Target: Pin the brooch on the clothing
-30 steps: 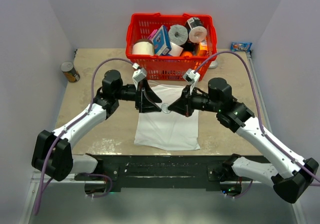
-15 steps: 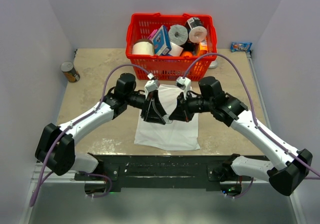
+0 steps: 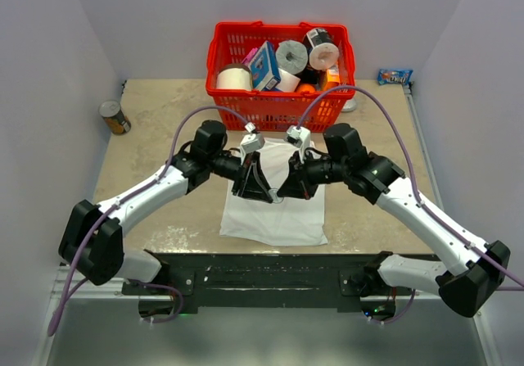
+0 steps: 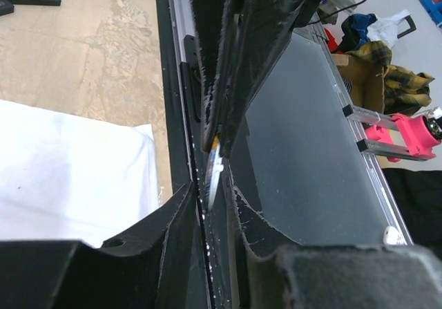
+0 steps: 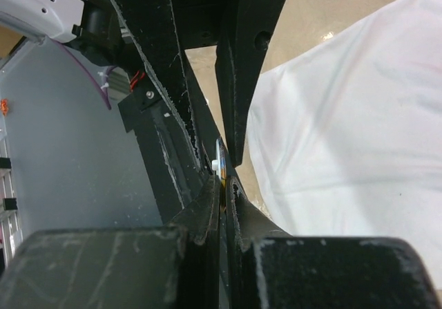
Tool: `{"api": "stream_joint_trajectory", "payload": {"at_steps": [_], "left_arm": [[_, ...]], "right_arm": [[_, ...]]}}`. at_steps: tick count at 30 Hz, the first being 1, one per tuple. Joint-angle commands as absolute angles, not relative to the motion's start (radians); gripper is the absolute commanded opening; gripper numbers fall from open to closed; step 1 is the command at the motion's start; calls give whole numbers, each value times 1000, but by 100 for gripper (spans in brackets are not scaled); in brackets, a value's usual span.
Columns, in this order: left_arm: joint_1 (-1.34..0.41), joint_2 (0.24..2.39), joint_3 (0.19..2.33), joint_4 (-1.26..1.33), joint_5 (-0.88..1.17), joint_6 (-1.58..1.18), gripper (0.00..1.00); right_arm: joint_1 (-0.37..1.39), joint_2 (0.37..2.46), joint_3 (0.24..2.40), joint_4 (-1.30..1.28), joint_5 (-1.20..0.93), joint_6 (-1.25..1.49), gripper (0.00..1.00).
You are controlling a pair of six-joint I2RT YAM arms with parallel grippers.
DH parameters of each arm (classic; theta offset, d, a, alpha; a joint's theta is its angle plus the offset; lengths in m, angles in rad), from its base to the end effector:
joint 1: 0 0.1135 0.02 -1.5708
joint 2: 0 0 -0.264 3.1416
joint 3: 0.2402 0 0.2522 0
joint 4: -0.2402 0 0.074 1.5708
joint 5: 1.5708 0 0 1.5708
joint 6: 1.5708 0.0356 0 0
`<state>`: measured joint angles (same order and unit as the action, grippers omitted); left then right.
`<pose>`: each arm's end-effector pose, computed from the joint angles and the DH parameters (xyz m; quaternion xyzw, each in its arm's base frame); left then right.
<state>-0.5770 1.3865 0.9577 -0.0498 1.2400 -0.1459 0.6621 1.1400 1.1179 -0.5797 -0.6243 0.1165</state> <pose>0.2291 -0.1893 0.2863 0.4435 0.6149 -0.6139 0.2198 0.1771 0.1644 0.3497 -0.3646 0.7725 0.4197 0.3069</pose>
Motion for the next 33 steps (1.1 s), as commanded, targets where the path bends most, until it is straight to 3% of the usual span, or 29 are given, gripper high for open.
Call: {"api": "stream_joint_trajectory", "payload": {"at_steps": [1, 2, 3, 4, 10, 11, 12, 15, 19, 25, 33], "left_arm": [[-604, 1399, 977, -17, 1241, -164, 25], [-615, 1404, 974, -15, 1241, -167, 21], [-618, 1405, 973, 17, 1241, -167, 5], [-624, 1407, 973, 18, 1241, -166, 0], [-630, 1393, 973, 20, 1227, -161, 0], [-629, 1385, 971, 20, 1212, -163, 0], [-629, 1378, 965, 35, 1166, -172, 0], [-618, 1341, 915, 168, 1073, -278, 0], [-586, 1302, 798, 469, 1008, -520, 0], [-569, 1305, 732, 646, 992, -661, 0], [-568, 1299, 730, 655, 1000, -667, 0]], "right_arm": [[663, 1147, 1157, -589, -655, 86, 0], [664, 1152, 1155, -588, -647, 87, 0], [664, 1152, 1157, -592, -647, 84, 0], [664, 1155, 1155, -597, -653, 78, 0], [664, 1128, 1147, -543, -618, 118, 3], [664, 1121, 1140, -511, -606, 148, 7], [663, 1100, 1114, -485, -594, 169, 27], [663, 1033, 1013, -335, -554, 277, 59], [663, 928, 853, -125, -461, 415, 76], [663, 816, 683, 133, -401, 574, 73], [663, 836, 687, 143, -380, 564, 62]]}}
